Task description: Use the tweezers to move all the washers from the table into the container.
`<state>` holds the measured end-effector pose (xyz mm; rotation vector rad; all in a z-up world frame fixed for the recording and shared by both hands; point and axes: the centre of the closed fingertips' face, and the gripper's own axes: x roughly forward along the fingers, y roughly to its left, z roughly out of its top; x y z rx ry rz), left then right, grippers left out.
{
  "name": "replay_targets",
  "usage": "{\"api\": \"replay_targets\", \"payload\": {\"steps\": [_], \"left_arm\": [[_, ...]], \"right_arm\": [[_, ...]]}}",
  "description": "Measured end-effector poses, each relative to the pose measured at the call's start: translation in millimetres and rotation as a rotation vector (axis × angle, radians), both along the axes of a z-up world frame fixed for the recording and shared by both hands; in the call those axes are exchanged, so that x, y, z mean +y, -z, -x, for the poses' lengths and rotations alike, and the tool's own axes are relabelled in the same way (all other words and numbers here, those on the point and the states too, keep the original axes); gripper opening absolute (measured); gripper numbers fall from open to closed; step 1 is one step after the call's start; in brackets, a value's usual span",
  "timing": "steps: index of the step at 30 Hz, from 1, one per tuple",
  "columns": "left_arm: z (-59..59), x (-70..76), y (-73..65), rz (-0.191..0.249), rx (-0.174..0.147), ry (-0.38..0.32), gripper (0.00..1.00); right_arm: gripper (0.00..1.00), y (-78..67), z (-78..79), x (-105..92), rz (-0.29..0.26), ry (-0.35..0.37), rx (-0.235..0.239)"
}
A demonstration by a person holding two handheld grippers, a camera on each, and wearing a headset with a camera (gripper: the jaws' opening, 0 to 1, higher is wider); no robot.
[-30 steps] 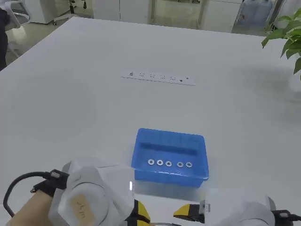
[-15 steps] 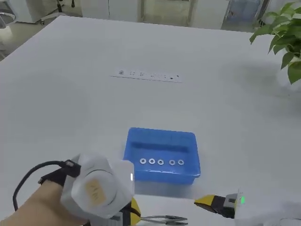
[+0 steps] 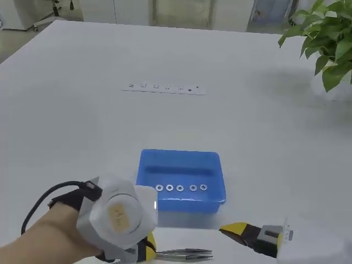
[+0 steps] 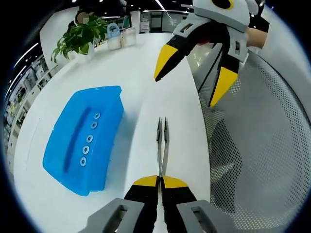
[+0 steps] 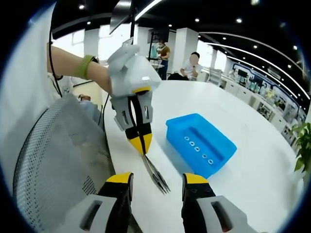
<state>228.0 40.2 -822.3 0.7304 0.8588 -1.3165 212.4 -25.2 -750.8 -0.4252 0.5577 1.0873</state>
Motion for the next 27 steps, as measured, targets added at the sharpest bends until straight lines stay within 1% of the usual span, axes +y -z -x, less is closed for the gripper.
{"api": "replay_targets", "payload": {"steps": [2,4,6,7,8,9,10,11,12,13,14,15,16,17,18,19,20,21,22,23,24,25,26,27], "left_arm": [[-1.1,-0.3,-0.6,0.002,0.010,-0.010,0.00],[-2.1,0.1,-0.4,-0.002,0.005,-0.012,0.00],[-1.5,0.1,-0.2,0.000,0.005,-0.012,0.00],[-1.3,-0.2,-0.5,0.006,0.005,-0.025,0.00],[-1.7,0.0,-1.6,0.013,-0.001,-0.038,0.00],[-3.6,0.1,-5.2,0.034,-0.017,-0.059,0.00],[-6.9,-1.0,-9.9,0.063,-0.031,-0.099,0.01],[-8.7,-2.4,-16.3,0.100,-0.034,-0.138,0.03],[-10.0,-4.3,-27.8,0.163,-0.026,-0.200,0.05],[-11.7,-3.6,-36.3,0.200,-0.028,-0.246,0.07],[-15.8,-0.5,-49.9,0.244,-0.062,-0.304,0.10],[-18.0,1.6,-59.5,0.274,-0.094,-0.335,0.15],[-18.4,4.0,-69.0,0.304,-0.118,-0.367,0.20],[-18.9,8.7,-82.5,0.350,-0.145,-0.426,0.23],[-18.0,13.1,-95.7,0.399,-0.170,-0.473,0.27],[-17.6,16.6,-103.6,0.432,-0.186,-0.506,0.30],[-17.2,20.9,-111.4,0.462,-0.201,-0.542,0.32],[-16.8,27.2,-123.3,0.512,-0.217,-0.602,0.33],[-16.2,31.7,-131.2,0.547,-0.232,-0.637,0.34],[-16.2,36.8,-138.9,0.577,-0.251,-0.672,0.35],[-17.0,42.6,-145.4,0.602,-0.272,-0.710,0.38],[-16.0,50.2,-155.4,0.638,-0.302,-0.757,0.40],[-14.9,55.2,-161.7,0.655,-0.325,-0.784,0.43],[-15.2,63.9,-169.5,0.679,-0.363,-0.827,0.48]], "right_arm": [[0.40,-4.2,1.5,-0.7,-0.028,0.008,0.000],[0.40,-7.1,1.1,-3.0,-0.051,0.021,0.007],[0.40,-11.0,-4.1,-8.8,-0.081,0.056,0.005],[0.40,-14.7,-7.5,-13.1,-0.101,0.081,0.005],[0.41,-17.9,-10.2,-16.4,-0.114,0.097,-0.002],[0.41,-22.8,-12.7,-21.3,-0.127,0.113,-0.010],[0.41,-25.7,-14.5,-24.9,-0.133,0.123,-0.017],[0.41,-29.9,-17.1,-31.2,-0.138,0.137,-0.030],[0.41,-32.2,-19.5,-36.4,-0.138,0.149,-0.040],[0.41,-35.6,-23.6,-44.8,-0.137,0.171,-0.054],[0.41,-38.9,-26.7,-50.4,-0.144,0.189,-0.063],[0.41,-42.7,-29.6,-55.4,-0.156,0.206,-0.072],[0.41,-48.6,-32.8,-62.3,-0.174,0.226,-0.082],[0.42,-50.5,-33.7,-64.5,-0.181,0.233,-0.084],[0.42,-56.9,-36.9,-70.9,-0.207,0.258,-0.093],[0.42,-60.8,-38.4,-74.6,-0.225,0.272,-0.097],[0.43,-66.7,-41.1,-80.4,-0.257,0.297,-0.103],[0.43,-70.0,-42.3,-83.9,-0.279,0.315,-0.101],[0.43,-72.9,-43.1,-87.4,-0.299,0.327,-0.102],[0.43,-77.2,-45.3,-93.4,-0.319,0.351,-0.117],[0.43,-80.2,-47.1,-98.9,-0.343,0.382,-0.121],[0.43,-82.4,-47.8,-101.5,-0.363,0.399,-0.119],[0.44,-86.0,-49.6,-106.6,-0.386,0.426,-0.127],[0.44,-88.7,-50.9,-110.1,-0.396,0.443,-0.139]]}}
